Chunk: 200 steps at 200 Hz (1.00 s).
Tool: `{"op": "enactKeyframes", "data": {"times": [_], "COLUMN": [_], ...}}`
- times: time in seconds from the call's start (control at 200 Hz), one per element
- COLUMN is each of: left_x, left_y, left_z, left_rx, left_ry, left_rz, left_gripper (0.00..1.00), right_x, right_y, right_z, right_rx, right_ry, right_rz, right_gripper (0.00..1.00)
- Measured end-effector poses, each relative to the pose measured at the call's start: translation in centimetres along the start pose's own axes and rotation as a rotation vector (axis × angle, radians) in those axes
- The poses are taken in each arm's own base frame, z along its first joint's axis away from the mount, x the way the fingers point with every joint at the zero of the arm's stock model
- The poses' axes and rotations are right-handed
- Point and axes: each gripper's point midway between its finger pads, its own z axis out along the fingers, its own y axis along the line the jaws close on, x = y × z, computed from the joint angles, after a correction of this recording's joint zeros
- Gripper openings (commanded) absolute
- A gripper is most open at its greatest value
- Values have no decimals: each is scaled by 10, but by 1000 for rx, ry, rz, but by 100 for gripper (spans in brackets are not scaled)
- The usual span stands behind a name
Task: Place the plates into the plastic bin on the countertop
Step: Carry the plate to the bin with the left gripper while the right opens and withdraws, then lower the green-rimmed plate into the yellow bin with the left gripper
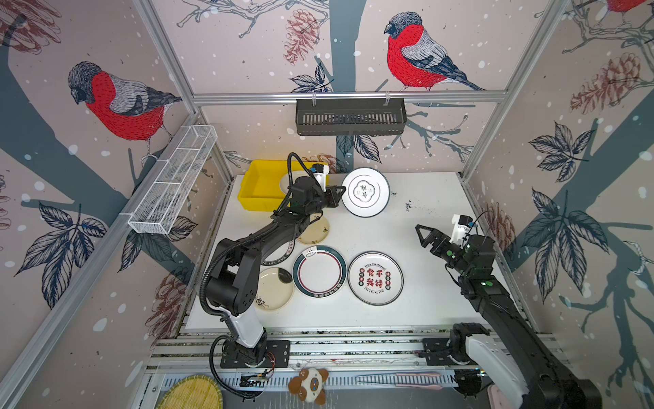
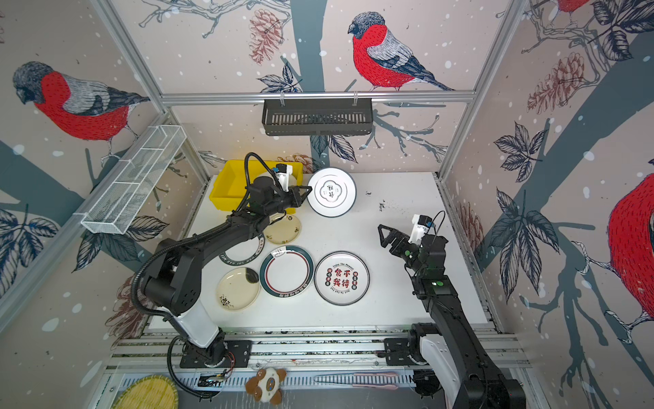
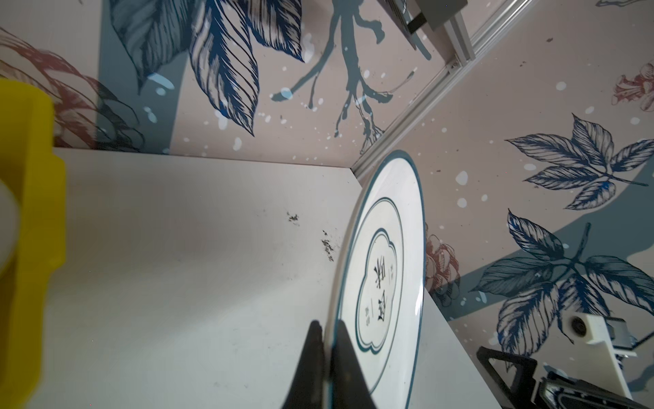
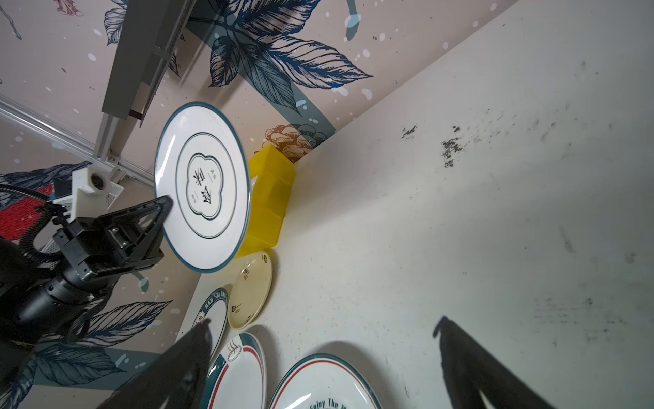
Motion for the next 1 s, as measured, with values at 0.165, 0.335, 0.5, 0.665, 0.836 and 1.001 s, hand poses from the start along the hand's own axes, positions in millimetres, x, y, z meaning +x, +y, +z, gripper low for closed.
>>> {"op": "enactKeyframes", "data": {"times": [0.165, 0.335, 0.5, 0.665, 0.836, 1.001], "left_x": [-35, -51, -68, -80, -84, -68], "left_y": [52, 129, 175, 216, 256, 291], "left_z": [-21, -49, -77, -81, -58, -48], "left_rx": [-148, -340, -474, -591, -613, -667], "left_ry": [-82, -125, -185, -183, -129, -61], "left_rz": [6, -56, -81, -76, -105, -155], "left_gripper": [0, 0, 0, 0, 0, 0], "right_x": [-12, -11, -5, -1, 1, -1], "right_y": [4, 0, -4, -7, -9, -11], "right_z": [3, 6, 6, 6, 6, 5], "right_rx": [8, 26, 42, 49, 55, 70], "right_ry": [-20, -1, 23, 32, 36, 41], "right_rz": [-39, -56, -57, -53, -54, -73], "right_gripper": [100, 100, 99, 99, 99, 99]}}
